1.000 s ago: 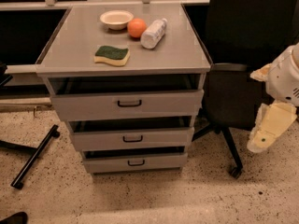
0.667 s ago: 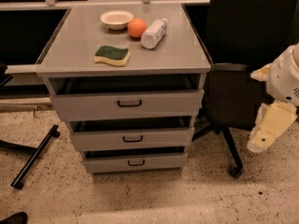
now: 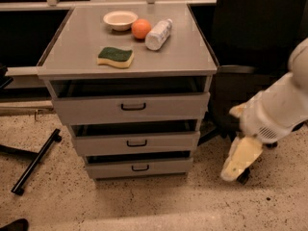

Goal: Open bottom drawer

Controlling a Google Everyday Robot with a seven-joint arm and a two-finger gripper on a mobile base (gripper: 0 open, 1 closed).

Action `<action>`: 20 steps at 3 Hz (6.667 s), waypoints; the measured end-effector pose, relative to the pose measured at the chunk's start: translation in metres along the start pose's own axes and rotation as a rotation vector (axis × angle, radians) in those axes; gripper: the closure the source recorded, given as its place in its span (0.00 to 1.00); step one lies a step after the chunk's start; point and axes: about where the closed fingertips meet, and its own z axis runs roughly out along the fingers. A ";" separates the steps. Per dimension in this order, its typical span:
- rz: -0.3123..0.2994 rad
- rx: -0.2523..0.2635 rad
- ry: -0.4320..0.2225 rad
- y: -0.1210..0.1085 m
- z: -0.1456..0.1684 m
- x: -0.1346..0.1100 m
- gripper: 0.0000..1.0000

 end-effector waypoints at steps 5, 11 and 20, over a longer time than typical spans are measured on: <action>0.050 -0.100 -0.174 0.029 0.212 0.011 0.00; 0.070 -0.082 -0.441 0.015 0.510 0.000 0.00; 0.079 0.087 -0.564 -0.094 0.654 -0.004 0.00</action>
Offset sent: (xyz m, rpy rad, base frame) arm -0.0002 0.0826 -0.2531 0.2206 0.0790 -0.0130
